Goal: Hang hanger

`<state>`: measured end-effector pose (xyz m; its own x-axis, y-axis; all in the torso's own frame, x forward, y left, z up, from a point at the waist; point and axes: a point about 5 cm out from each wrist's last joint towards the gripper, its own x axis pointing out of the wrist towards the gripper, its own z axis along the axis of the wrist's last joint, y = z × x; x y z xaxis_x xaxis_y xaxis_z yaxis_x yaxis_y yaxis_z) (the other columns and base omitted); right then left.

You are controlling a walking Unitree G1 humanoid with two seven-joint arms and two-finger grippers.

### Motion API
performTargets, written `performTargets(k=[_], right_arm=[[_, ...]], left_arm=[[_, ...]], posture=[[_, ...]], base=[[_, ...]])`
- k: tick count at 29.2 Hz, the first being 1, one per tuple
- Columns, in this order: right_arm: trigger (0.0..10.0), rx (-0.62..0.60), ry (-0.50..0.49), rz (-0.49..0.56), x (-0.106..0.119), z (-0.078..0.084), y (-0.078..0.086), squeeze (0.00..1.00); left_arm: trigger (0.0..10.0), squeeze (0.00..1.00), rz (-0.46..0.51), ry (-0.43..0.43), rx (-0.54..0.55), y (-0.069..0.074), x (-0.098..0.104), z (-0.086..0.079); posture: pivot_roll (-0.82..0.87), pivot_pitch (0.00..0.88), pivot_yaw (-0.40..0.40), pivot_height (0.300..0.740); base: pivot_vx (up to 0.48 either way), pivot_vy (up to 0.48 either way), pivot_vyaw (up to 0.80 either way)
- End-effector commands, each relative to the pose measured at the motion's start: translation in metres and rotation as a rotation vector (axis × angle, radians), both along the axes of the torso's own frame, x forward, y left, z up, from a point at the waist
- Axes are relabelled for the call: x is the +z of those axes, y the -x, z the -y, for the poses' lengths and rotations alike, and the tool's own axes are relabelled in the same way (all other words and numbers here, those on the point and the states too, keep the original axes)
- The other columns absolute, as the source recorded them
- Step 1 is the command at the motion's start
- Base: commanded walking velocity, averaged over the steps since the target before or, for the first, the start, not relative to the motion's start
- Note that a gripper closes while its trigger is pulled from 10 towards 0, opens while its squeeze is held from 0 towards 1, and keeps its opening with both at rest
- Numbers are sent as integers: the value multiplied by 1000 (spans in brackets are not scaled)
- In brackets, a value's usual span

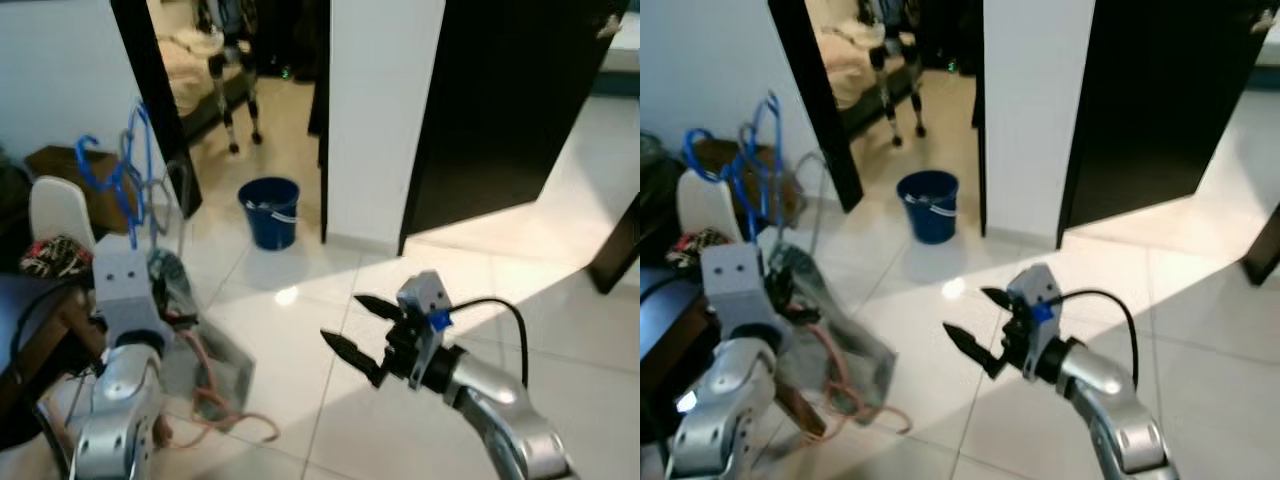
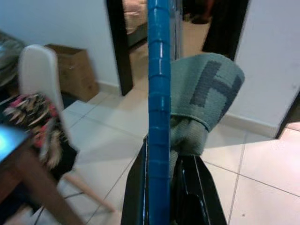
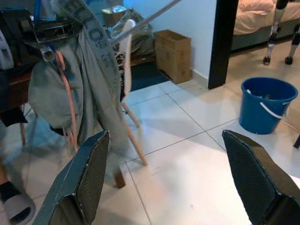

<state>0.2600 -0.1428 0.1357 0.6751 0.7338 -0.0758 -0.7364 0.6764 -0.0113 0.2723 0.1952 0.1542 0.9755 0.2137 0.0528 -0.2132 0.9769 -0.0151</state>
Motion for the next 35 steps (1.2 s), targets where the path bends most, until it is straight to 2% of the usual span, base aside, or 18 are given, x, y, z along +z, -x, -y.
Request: performTargets(k=[1,4,6,10,12,15,16,17,20,23,24,27,31,33,35], right_arm=[[10000,14,-9,15,2,-3,-1,0],[10000,15,-7,18,2,-4,-1,0],[10000,21,-11,21,3,-4,-1,0],[10000,25,-12,22,3,-5,-1,0],[10000,35,-13,26,3,-5,-1,0],[10000,40,-13,28,3,-5,0,0],[10000,46,-13,30,3,-5,0,0],[10000,48,-13,30,3,-5,0,0],[10000,48,-13,31,3,-5,0,0],[10000,54,-13,29,2,-5,1,0],[10000,54,-13,29,2,-5,1,0],[10000,61,-14,26,1,-6,1,0],[10000,63,-14,25,1,-6,1,0],[10000,67,-15,23,1,-6,2,0],[10000,68,-16,22,1,-6,2,0]], left_arm=[[10000,0,48,-26,14,-1,12,-5],[10000,0,66,-32,19,-2,17,-7],[10000,0,116,-51,37,-4,32,-13],[10000,0,136,-61,48,-5,39,-15],[10000,0,175,-88,94,-6,52,-22],[10000,0,188,-100,124,-5,56,-25],[10000,0,221,-139,193,-3,68,-32],[10000,0,233,-157,212,-2,72,-33],[10000,0,241,-168,222,-1,74,-33],[10000,0,311,-196,281,3,98,-39],[10000,0,311,-196,281,3,98,-39],[10000,0,369,-228,344,8,120,-49],[10000,0,384,-234,366,10,126,-53],[10000,0,417,-267,430,15,143,-65],[10000,0,406,-278,453,16,144,-71]], posture=[[-17,0,46,740],[-16,0,46,740],[-14,0,44,740],[-14,0,45,740],[-14,0,47,740],[-14,0,47,740],[-15,0,48,740],[-15,0,48,740],[-15,0,48,740],[-7,0,44,740],[-7,0,44,740],[-6,0,43,740],[-4,0,41,740],[-3,0,43,740],[-3,0,43,740]], base=[[480,0,800],[480,0,800],[480,0,800],[480,0,800],[480,0,800],[480,0,800],[480,0,800],[480,0,800],[480,0,800],[480,0,800],[480,0,800],[480,0,800],[480,0,800],[480,0,800],[480,0,800]])
